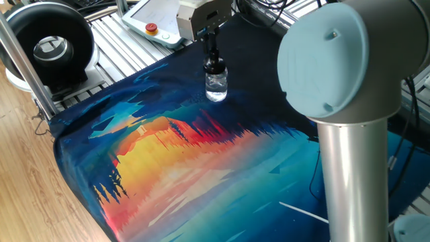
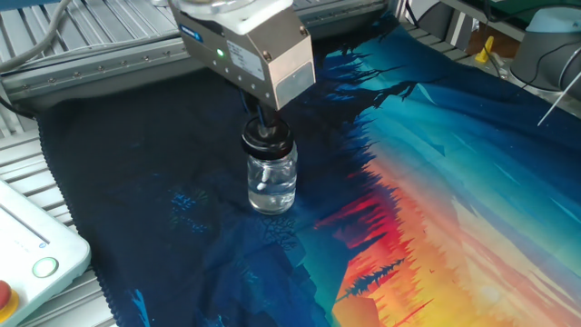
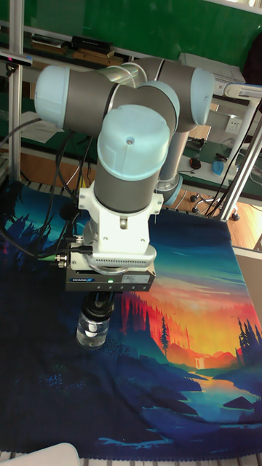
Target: Screw the lid onto the jar
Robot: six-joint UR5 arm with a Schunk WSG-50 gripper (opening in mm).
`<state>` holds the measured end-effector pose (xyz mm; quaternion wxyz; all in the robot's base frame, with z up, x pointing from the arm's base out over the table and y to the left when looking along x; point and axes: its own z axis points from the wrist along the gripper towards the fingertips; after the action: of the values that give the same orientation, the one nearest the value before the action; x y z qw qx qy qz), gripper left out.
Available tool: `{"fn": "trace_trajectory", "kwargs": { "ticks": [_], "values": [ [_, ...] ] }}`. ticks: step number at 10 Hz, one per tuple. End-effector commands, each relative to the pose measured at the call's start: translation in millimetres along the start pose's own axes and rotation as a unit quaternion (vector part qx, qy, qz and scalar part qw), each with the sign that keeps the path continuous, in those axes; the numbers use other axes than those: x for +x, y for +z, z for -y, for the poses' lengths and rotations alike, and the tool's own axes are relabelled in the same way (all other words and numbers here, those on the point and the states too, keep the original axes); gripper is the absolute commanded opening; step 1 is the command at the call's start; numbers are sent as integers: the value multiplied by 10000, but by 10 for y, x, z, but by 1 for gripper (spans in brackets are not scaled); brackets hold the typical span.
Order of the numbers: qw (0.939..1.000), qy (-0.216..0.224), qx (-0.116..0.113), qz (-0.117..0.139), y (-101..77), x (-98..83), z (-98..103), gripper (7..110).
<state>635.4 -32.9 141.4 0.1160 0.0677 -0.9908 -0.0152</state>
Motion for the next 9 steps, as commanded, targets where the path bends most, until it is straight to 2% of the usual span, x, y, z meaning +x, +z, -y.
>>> {"fn": "trace_trajectory", "kwargs": {
  "ticks": [1,3,5,9],
  "values": [
    [9999,-14,-104,65,6,45,-41,7],
    [9998,-53,-135,116,92,63,-24,7],
    [9999,-58,-131,30,108,130,-22,7],
    [9999,-72,-124,29,102,136,-3,7]
  ]
}}
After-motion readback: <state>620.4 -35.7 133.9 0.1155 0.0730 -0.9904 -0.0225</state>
